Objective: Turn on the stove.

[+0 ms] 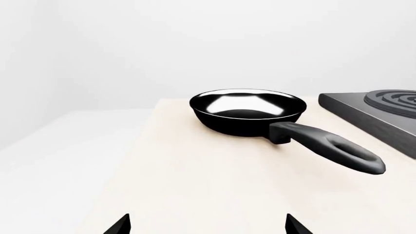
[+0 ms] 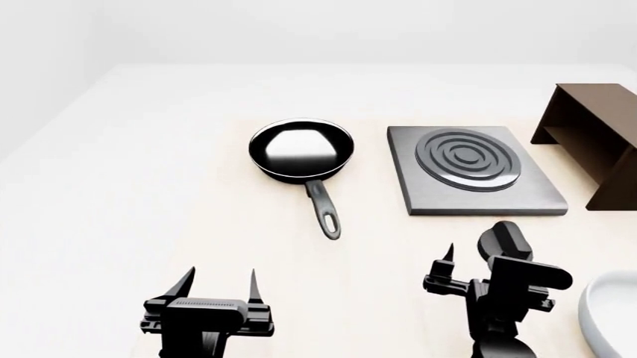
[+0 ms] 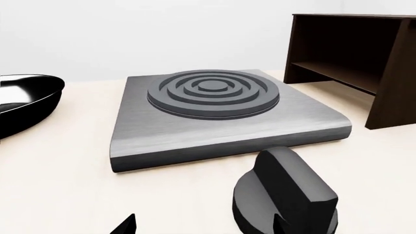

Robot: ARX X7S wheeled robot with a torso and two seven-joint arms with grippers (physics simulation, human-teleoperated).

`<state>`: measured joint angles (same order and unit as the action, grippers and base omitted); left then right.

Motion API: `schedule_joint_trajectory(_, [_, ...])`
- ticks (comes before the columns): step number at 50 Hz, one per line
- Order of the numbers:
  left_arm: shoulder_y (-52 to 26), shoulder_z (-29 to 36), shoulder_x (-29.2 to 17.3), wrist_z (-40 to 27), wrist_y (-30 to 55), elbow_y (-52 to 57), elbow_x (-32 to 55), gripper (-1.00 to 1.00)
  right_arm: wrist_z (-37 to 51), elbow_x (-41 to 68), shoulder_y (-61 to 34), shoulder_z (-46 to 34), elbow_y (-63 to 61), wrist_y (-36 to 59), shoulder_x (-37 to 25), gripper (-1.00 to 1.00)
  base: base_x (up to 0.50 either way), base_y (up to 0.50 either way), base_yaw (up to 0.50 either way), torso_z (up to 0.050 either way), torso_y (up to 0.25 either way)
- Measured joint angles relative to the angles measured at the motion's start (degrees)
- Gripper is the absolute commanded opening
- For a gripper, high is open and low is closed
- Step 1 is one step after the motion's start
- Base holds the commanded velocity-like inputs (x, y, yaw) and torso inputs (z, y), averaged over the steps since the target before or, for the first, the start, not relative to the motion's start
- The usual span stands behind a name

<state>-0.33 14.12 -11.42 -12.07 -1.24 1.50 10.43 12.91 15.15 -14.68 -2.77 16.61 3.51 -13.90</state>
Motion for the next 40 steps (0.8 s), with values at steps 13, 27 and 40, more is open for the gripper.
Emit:
schedule_joint_trajectory(13, [0.05,0.44,-0.33,-0.08,-0.10,0.19,0.44,1.00,-0.06,-0.38,-2.18,-0.08,4.65,-1.40,-0.02,1.00,0.00,0.00,0.00,0.000,0.000])
schedule_joint_trajectory(27, [0.17,0.82,-0.67,-0.42,-0.19,0.55,0.72,1.00,-0.35,-0.80,-5.04,-0.19,10.69,-3.22,0.01,1.00,0.00,0.00,0.00,0.000,0.000])
schedule_joint_trajectory(40, [0.05,1.26,-0.88,-0.77,-0.25,0.45,0.79,1.00,-0.55,-1.24,-8.18,-0.54,15.83,-4.65,0.30,1.00,0.00,0.00,0.00,0.000,0.000])
